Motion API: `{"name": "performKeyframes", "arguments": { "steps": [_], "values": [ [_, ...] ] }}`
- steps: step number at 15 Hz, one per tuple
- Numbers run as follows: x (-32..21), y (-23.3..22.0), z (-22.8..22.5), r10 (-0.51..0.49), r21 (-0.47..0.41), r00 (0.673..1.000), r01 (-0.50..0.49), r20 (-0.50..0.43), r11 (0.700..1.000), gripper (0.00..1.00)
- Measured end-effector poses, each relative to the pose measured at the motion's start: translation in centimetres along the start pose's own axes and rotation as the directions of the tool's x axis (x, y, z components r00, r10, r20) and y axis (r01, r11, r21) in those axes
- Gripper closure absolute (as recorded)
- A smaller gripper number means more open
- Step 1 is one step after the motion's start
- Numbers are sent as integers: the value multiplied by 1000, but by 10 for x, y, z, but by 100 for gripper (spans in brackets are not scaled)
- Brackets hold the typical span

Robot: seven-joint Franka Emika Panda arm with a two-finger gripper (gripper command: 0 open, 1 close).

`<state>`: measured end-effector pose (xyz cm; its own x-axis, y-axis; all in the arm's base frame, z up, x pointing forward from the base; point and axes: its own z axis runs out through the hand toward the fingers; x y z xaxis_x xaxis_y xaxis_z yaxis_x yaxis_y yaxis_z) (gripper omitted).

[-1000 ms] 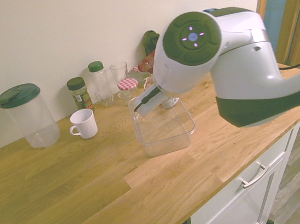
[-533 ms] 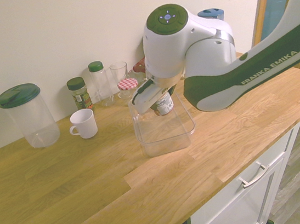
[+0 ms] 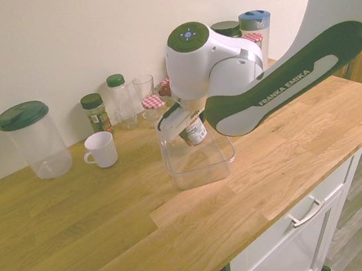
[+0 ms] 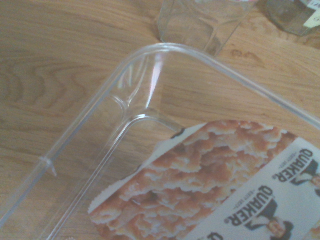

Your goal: Put the cereal into the container

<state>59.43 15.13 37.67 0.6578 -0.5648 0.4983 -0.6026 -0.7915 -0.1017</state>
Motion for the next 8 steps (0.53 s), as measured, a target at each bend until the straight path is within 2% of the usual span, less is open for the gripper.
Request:
{"name": "performKeyframes", "arguments": {
  "steps": [1, 8],
  "values": [
    [-2, -1, 5, -3, -5, 1000, 3, 4, 1000, 0],
    [11, 6, 16, 3, -29, 999, -2, 52, 1000, 0]
  ]
}}
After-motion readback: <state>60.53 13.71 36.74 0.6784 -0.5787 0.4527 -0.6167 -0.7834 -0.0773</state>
